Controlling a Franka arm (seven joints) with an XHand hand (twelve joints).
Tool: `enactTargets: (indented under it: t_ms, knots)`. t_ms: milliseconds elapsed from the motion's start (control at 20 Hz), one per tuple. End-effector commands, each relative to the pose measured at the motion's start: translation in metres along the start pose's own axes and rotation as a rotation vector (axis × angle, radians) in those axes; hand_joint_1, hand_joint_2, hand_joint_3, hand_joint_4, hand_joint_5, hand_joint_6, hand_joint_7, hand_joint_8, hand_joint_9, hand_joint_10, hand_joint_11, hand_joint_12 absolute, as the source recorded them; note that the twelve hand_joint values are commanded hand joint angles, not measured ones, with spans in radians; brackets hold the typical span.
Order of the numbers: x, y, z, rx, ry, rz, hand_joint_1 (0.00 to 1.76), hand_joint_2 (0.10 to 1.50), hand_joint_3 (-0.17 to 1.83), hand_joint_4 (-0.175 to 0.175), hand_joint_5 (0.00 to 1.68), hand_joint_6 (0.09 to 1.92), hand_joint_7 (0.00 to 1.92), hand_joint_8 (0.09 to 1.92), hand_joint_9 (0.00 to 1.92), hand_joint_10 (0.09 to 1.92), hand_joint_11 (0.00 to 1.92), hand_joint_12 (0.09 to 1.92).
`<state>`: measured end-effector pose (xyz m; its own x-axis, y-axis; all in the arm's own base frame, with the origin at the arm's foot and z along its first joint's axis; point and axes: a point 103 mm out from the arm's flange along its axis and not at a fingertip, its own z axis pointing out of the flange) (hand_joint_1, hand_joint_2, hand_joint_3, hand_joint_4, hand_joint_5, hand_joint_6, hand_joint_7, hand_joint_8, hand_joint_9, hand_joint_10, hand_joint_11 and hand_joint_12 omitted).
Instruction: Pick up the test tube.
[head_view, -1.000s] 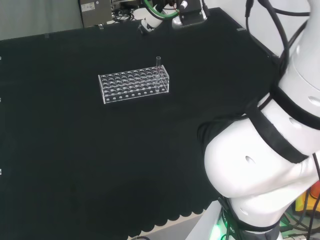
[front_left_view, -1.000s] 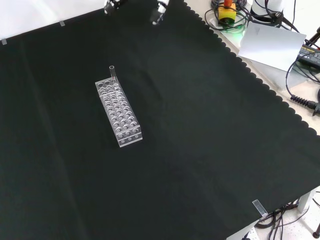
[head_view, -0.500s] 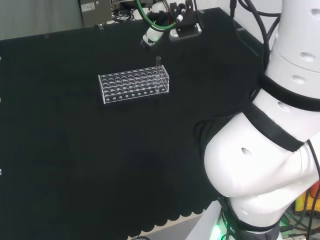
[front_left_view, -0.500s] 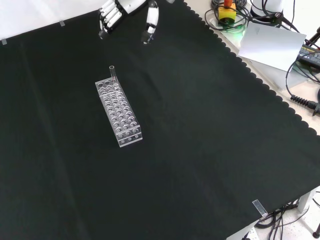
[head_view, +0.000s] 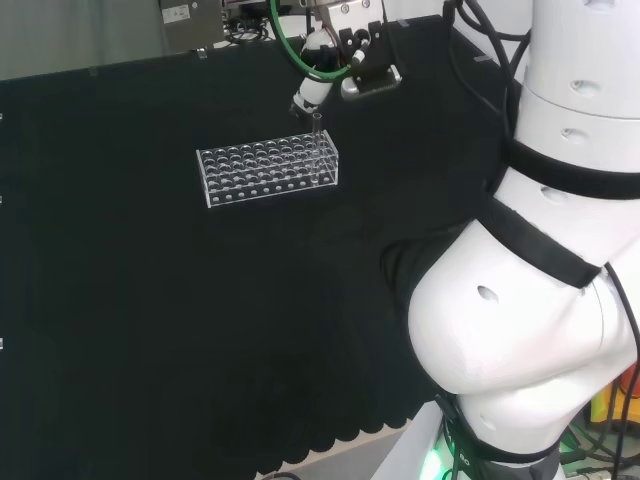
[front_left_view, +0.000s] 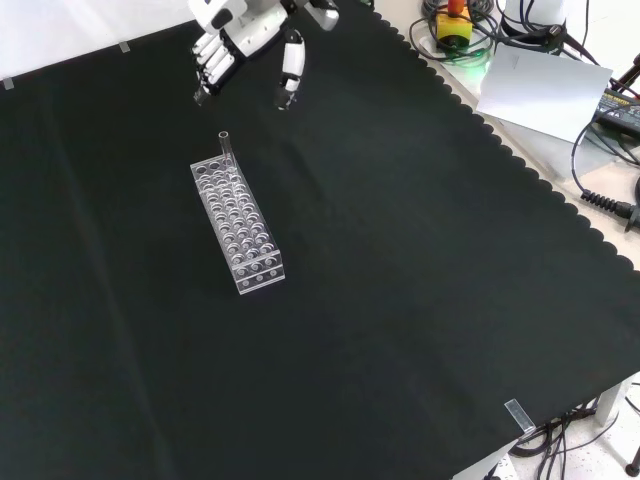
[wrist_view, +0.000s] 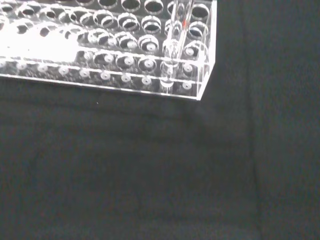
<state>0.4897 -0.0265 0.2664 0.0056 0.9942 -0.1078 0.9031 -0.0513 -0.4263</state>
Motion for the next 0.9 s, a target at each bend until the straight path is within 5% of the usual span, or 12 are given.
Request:
enactTargets:
  t_ms: [50,900]
  knots:
    - [-0.003,0.018,0.019,0.029,-0.039,-0.003,0.65,0.83,0.29,-0.077,0.27,0.09,0.25,0.9,0.13,0.96,0.0,1.58]
    - [-0.006,0.061,0.047,0.118,-0.137,0.007,0.67,0.82,0.33,-0.101,0.4,0.09,0.4,0.88,0.24,0.92,0.0,1.59]
